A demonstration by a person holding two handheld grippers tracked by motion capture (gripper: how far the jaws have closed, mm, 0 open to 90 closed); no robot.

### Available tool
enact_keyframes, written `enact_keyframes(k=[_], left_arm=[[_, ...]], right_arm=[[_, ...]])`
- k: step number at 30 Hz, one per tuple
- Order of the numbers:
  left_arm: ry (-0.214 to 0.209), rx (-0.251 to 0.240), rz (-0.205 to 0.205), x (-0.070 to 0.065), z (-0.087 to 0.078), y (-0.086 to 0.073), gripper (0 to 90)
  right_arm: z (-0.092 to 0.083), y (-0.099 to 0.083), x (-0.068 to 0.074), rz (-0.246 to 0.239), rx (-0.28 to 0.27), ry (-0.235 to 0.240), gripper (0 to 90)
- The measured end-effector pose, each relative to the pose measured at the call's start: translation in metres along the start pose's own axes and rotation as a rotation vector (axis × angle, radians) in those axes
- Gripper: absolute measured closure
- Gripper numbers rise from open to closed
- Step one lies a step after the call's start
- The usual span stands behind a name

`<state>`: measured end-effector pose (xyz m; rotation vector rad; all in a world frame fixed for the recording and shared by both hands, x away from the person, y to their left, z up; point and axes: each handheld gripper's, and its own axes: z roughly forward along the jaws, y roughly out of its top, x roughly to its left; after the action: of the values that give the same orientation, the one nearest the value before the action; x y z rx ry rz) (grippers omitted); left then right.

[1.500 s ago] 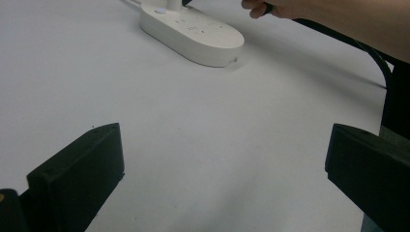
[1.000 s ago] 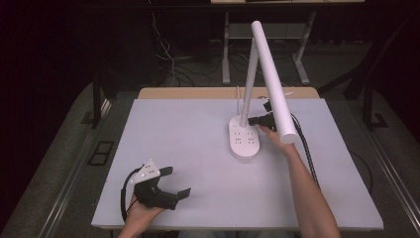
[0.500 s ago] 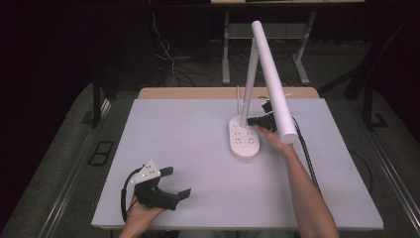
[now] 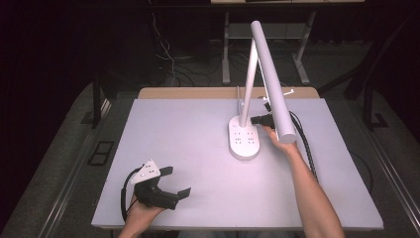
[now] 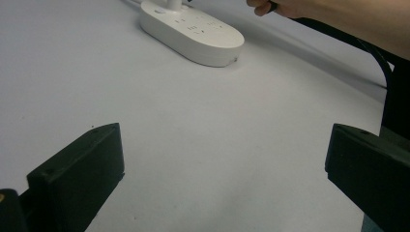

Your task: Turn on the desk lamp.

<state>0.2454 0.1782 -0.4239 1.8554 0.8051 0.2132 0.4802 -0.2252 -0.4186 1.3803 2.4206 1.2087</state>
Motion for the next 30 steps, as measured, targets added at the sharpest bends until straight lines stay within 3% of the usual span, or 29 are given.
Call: enact_keyframes(k=[11, 19, 23, 26, 27, 30], left_arm=[[0.001, -0.001, 0.000, 0.000, 0.000, 0.000, 0.0], [0.001, -0.005, -0.002, -0.001, 0.000, 0.000, 0.0], [-0.002, -0.008, 0.002, -0.002, 0.000, 0.000, 0.0], [-0.002, -0.004, 0.002, -0.002, 0.001, 0.000, 0.0], [-0.002, -0.004, 0.001, -0.002, 0.001, 0.000, 0.0], [-0.001, -0.003, 0.002, -0.002, 0.001, 0.000, 0.0]], right_arm=[[-0.027, 0.004, -0.001, -0.018, -0.002, -0.018, 89.7], [-0.047, 0.001, 0.012, -0.069, 0.009, -0.026, 88.6], [-0.054, -0.004, 0.017, -0.070, 0.005, -0.019, 86.8], [-0.061, -0.009, 0.021, -0.074, 0.005, -0.017, 81.6], [-0.066, -0.012, 0.023, -0.079, -0.004, -0.020, 71.6], [-0.071, -0.016, 0.026, -0.073, -0.010, -0.028, 63.5]])
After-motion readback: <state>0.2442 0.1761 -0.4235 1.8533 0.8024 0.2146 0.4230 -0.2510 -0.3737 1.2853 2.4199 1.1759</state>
